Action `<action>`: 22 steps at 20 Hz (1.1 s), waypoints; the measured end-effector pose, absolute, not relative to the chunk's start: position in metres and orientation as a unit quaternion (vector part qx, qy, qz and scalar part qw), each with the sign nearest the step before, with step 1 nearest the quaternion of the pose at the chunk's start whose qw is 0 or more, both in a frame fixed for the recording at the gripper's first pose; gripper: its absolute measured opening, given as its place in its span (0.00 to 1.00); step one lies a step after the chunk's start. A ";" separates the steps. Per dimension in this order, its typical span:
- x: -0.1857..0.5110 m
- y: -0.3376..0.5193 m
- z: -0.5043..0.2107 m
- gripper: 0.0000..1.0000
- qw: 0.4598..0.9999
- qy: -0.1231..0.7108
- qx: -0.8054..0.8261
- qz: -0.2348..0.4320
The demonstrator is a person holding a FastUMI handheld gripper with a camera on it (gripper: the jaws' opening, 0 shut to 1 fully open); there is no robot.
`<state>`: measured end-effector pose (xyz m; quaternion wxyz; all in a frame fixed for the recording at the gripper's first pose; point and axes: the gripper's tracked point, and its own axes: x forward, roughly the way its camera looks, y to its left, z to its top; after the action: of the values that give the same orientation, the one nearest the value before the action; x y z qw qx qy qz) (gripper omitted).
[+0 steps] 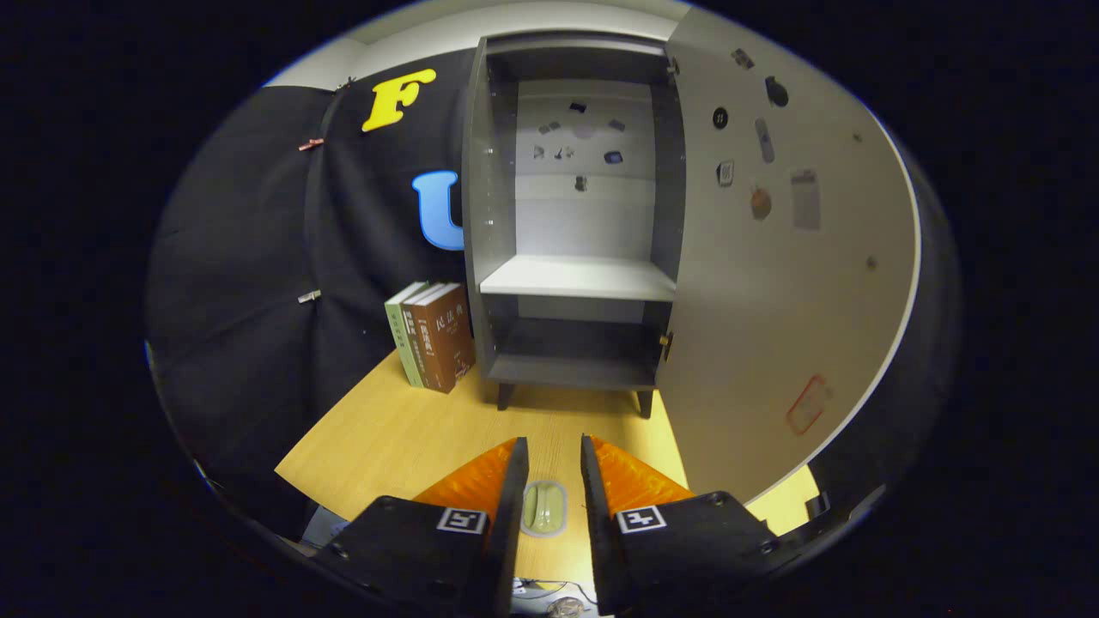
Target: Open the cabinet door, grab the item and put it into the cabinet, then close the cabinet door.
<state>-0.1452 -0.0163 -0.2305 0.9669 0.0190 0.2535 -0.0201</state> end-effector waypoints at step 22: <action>-0.104 -0.011 -0.520 0.50 0.832 0.554 0.005 0.011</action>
<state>-0.1042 -0.0110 -0.5198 0.8323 0.0051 0.5542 0.0105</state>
